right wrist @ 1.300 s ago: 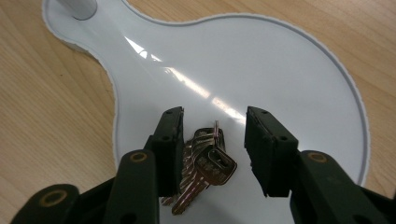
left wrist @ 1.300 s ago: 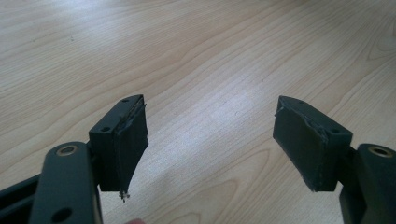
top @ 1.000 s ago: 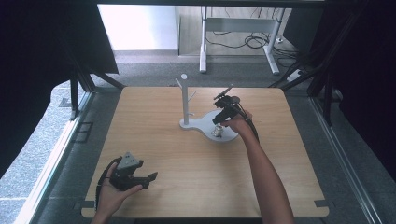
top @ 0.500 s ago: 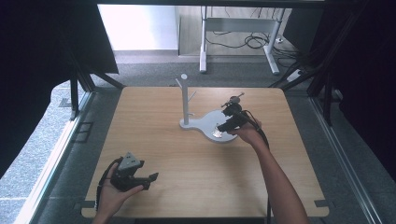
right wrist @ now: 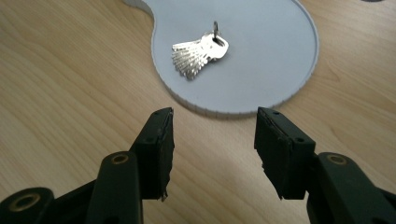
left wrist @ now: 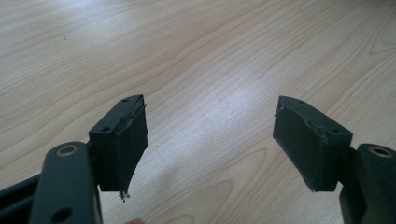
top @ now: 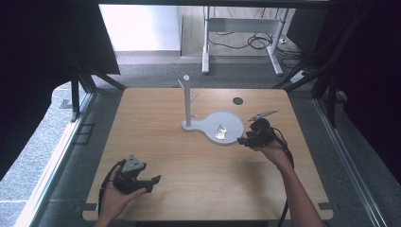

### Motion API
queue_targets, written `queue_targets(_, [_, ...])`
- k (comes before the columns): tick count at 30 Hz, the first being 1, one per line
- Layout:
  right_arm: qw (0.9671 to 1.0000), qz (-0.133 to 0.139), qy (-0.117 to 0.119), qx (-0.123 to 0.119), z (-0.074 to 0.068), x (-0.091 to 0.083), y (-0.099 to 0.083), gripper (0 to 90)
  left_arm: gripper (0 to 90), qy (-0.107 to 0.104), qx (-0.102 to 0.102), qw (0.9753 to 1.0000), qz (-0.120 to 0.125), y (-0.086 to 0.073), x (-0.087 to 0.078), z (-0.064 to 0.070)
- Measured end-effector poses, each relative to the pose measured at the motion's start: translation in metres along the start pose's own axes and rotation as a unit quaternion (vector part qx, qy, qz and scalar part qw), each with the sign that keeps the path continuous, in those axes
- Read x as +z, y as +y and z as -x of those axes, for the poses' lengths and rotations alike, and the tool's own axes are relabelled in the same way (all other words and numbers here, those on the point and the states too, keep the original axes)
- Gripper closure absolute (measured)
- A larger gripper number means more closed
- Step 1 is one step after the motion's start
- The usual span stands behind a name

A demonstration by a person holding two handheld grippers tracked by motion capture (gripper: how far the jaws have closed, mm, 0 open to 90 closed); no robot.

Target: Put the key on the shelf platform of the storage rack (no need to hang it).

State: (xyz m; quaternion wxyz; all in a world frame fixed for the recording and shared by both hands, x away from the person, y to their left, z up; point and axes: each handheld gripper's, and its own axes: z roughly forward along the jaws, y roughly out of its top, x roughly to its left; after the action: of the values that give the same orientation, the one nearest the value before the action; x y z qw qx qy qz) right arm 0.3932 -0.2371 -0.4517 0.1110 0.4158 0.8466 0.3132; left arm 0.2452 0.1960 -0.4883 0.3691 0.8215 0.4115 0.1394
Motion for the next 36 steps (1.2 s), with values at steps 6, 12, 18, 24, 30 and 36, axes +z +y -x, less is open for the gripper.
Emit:
queue_targets(6, [0.9997, 0.022, 0.009, 0.008, -0.001, -0.013, -0.028, 47.6, 26.4, -0.002, 0.005, 1.0000, -0.007, 0.001, 0.005, 0.005])
queue_targets(12, [0.9990, 0.042, 0.003, 0.012, -0.005, -0.021, -0.059, 47.4, 26.4, -0.001, 0.005, 0.9999, -0.011, 0.000, 0.007, 0.005])
queue_targets(18, [0.9977, 0.058, 0.014, 0.031, -0.008, -0.022, -0.091, 47.3, 26.4, 0.000, 0.002, 0.9999, -0.010, 0.000, 0.007, 0.004])
queue_targets(24, [0.9983, 0.048, 0.006, 0.033, -0.011, -0.022, -0.117, 47.6, 26.4, 0.001, -0.002, 0.9999, -0.011, -0.002, 0.007, 0.001])
queue_targets(30, [0.9980, 0.044, 0.002, 0.045, -0.005, -0.021, -0.128, 47.7, 26.4, 0.002, -0.001, 0.9999, -0.011, -0.001, 0.007, 0.002])
queue_targets(36, [0.9983, 0.044, -0.004, 0.039, -0.008, -0.017, -0.126, 47.1, 26.4, 0.002, 0.000, 0.9999, -0.011, -0.001, 0.007, 0.002])
